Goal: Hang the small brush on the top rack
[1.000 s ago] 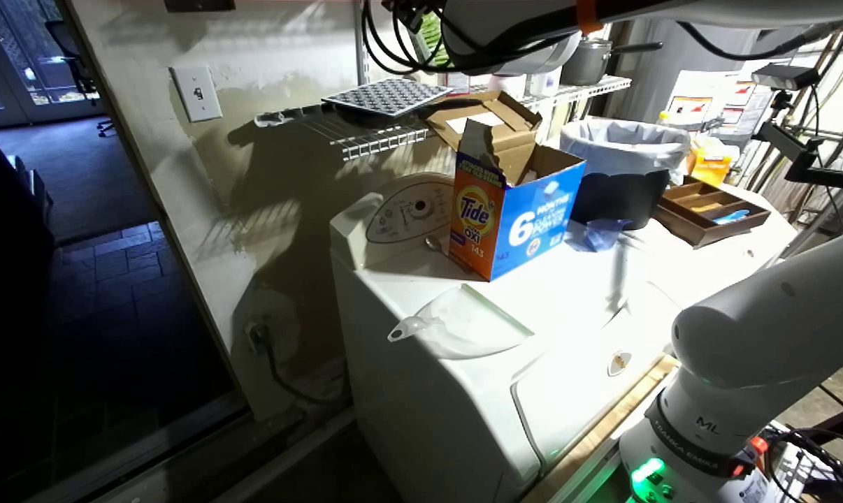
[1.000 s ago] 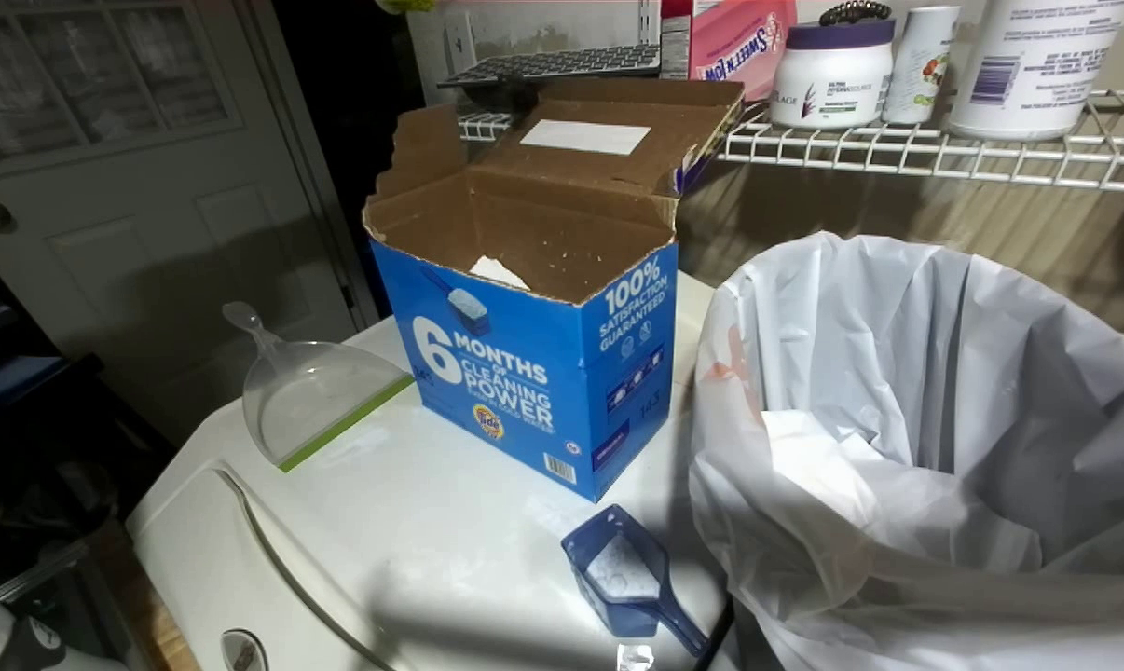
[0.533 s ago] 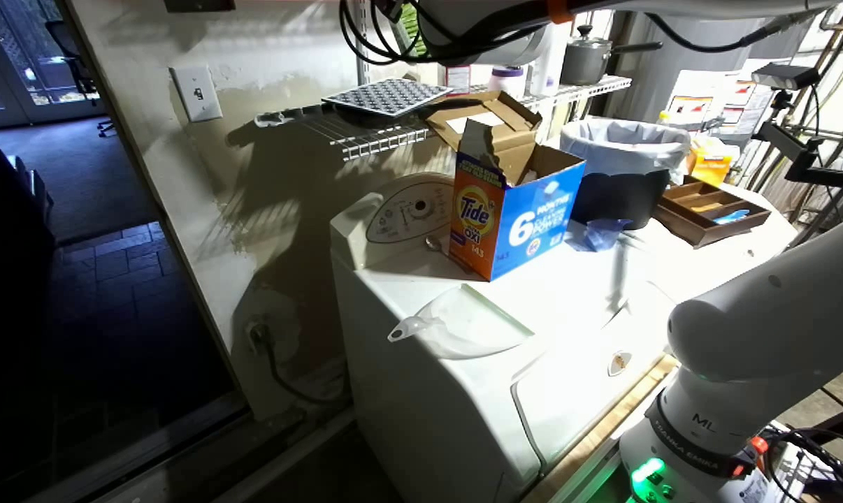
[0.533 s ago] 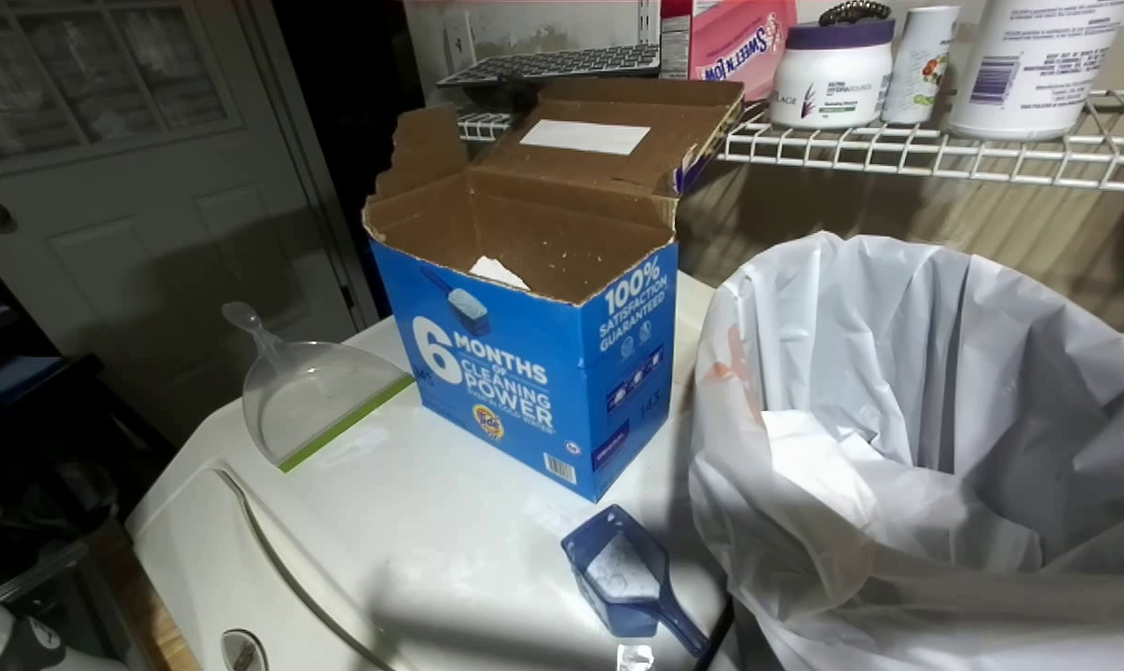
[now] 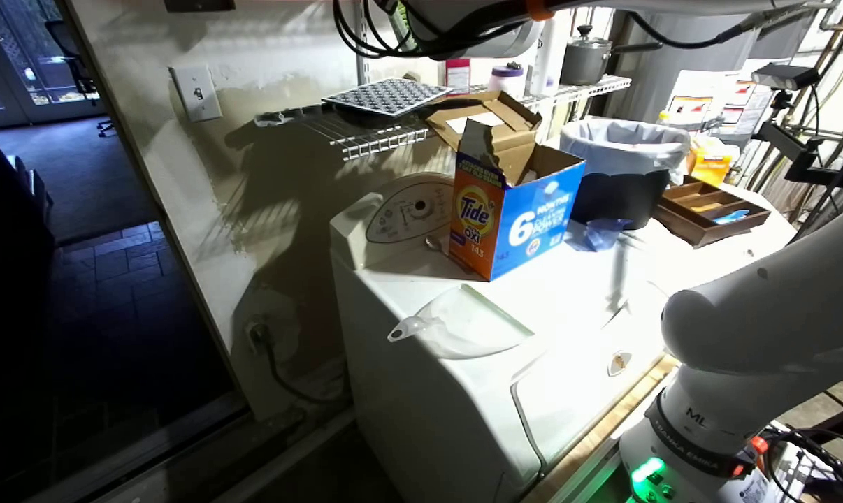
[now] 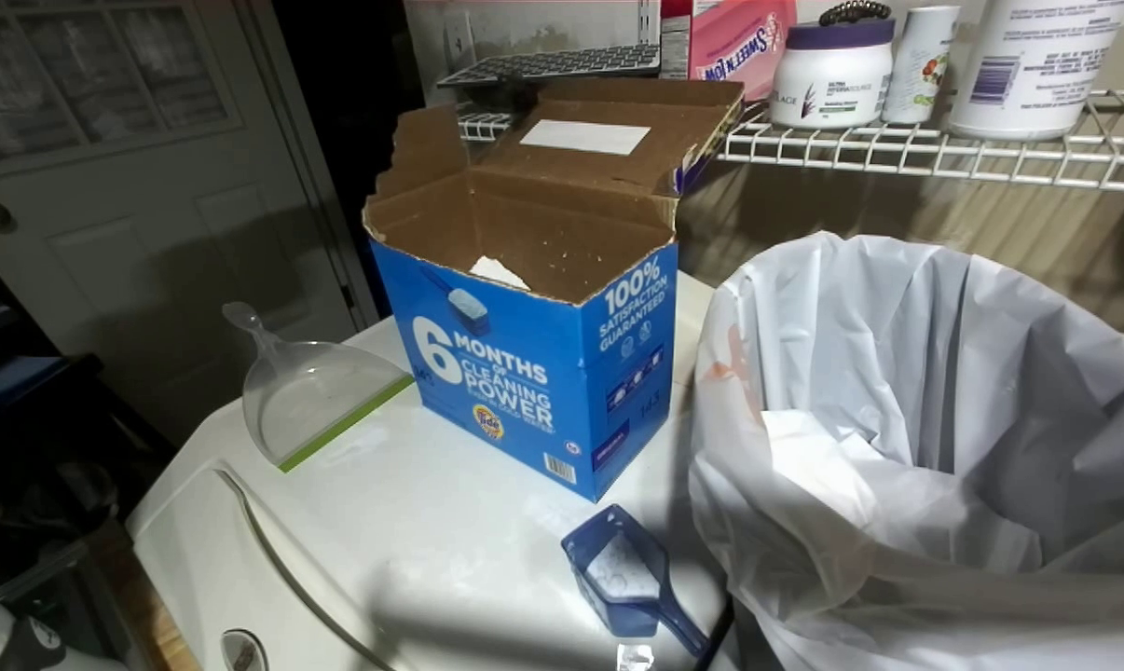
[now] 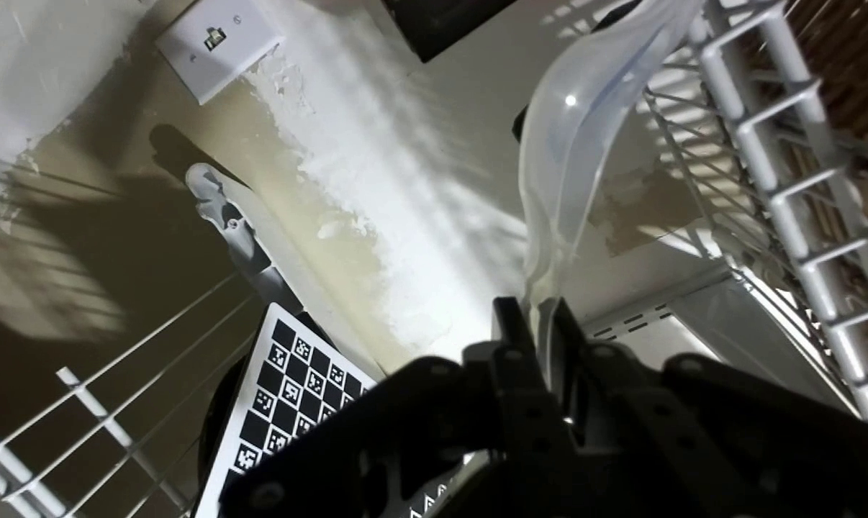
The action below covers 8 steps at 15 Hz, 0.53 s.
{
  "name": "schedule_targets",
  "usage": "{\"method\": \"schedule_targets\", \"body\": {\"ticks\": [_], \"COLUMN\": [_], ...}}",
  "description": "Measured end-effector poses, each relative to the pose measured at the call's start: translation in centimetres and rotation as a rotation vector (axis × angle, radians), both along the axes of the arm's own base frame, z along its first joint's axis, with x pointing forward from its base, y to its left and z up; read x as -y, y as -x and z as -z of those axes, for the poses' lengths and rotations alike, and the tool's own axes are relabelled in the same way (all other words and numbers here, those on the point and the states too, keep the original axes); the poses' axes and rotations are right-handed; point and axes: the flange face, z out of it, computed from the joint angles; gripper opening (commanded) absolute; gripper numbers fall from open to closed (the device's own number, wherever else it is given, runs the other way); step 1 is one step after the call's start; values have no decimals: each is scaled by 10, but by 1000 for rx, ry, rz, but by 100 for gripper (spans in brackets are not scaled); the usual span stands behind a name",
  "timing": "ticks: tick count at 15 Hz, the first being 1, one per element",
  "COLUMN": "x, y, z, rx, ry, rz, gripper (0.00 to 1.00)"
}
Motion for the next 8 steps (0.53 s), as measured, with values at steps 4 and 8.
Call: {"method": "schedule_targets", "body": {"ticks": [4,8], "x": [1,-5], "y": [-7,-13], "z": [0,1], "rx": [9,23], "ry": [19,38], "rz": [18,22], "gripper": [3,3]}}
